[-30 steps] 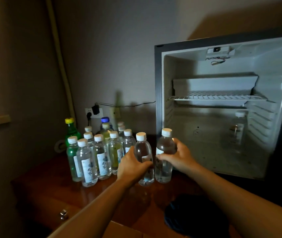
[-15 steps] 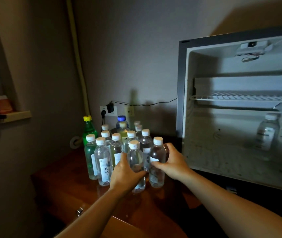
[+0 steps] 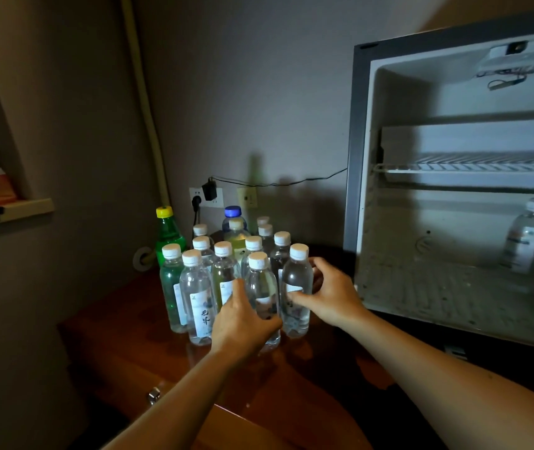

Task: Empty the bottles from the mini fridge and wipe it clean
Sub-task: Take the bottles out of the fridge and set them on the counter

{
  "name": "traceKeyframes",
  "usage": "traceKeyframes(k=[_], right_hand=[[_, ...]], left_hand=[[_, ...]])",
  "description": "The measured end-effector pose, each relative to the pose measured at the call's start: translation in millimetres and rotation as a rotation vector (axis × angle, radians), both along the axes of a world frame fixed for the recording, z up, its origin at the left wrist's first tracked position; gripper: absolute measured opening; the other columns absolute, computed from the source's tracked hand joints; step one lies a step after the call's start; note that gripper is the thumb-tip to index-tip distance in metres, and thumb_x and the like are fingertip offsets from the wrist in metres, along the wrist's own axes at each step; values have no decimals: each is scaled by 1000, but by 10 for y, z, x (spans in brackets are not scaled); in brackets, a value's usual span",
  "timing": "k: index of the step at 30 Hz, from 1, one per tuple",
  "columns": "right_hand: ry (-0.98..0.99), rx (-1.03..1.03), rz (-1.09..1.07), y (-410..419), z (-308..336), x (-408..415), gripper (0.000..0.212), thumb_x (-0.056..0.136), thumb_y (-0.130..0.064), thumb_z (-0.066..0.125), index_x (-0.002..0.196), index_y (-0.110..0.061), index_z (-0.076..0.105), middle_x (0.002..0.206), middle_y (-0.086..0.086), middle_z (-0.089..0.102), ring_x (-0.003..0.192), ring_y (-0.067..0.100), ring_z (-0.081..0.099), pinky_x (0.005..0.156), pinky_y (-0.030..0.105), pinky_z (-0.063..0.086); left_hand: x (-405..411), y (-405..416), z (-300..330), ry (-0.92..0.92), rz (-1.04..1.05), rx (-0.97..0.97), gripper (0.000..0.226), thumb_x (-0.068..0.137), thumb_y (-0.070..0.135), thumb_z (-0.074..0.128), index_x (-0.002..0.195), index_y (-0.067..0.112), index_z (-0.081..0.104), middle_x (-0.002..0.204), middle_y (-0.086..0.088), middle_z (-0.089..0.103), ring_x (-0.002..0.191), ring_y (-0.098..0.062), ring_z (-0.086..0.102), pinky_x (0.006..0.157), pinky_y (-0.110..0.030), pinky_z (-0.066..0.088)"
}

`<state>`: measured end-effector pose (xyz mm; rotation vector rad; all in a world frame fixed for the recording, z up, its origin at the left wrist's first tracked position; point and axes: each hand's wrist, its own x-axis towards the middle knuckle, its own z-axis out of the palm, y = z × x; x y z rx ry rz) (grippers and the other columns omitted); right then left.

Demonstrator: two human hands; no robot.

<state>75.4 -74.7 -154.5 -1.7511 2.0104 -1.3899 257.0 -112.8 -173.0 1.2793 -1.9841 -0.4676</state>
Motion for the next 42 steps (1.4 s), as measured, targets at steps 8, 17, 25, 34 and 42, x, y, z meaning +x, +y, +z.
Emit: traceKeyframes(k=[8, 17, 25, 34, 42], right_hand=[[-8, -12, 3, -106, -38, 37, 47, 70, -28, 82, 106, -27, 52, 97, -13, 62, 82, 4, 59, 63, 17, 42], [8, 35, -129, -371, -69, -61, 51, 76, -33, 78, 116, -28, 48, 114, -2, 61, 107, 19, 59, 86, 34, 51], [-9, 48, -176, -523, -51, -52, 61, 83, -31, 73, 137, -25, 44, 128, 5, 54, 119, 25, 53, 93, 33, 44], [-17, 55, -174, -573, -26, -13, 62, 87, -28, 70, 142, -26, 40, 136, 6, 49, 123, 26, 52, 93, 34, 43], [56, 42, -219, -431, 92, -96, 78, 87, -35, 69, 148, -19, 23, 146, 9, 37, 133, 29, 42, 102, 39, 41]], left_hand=[[-11, -34, 0, -15, -3, -11, 77, 67, 50, 75, 122, 28, 25, 93, 8, 62, 80, -12, 62, 67, -34, 56], [-10, -52, -30, -5, -31, -27, 78, 66, 49, 75, 120, 32, 22, 93, 10, 59, 80, -10, 61, 66, -31, 55], [-22, -151, -98, 17, -38, -2, 70, 60, 49, 75, 111, 36, 29, 89, 8, 65, 76, -11, 64, 64, -38, 59], [-16, -151, -134, 45, -57, 4, 72, 58, 49, 76, 114, 34, 32, 90, 10, 65, 76, -7, 64, 64, -32, 59], [-79, -92, -89, 52, -59, 47, 75, 51, 57, 72, 113, 34, 36, 87, 10, 66, 76, -6, 66, 68, -37, 60]])
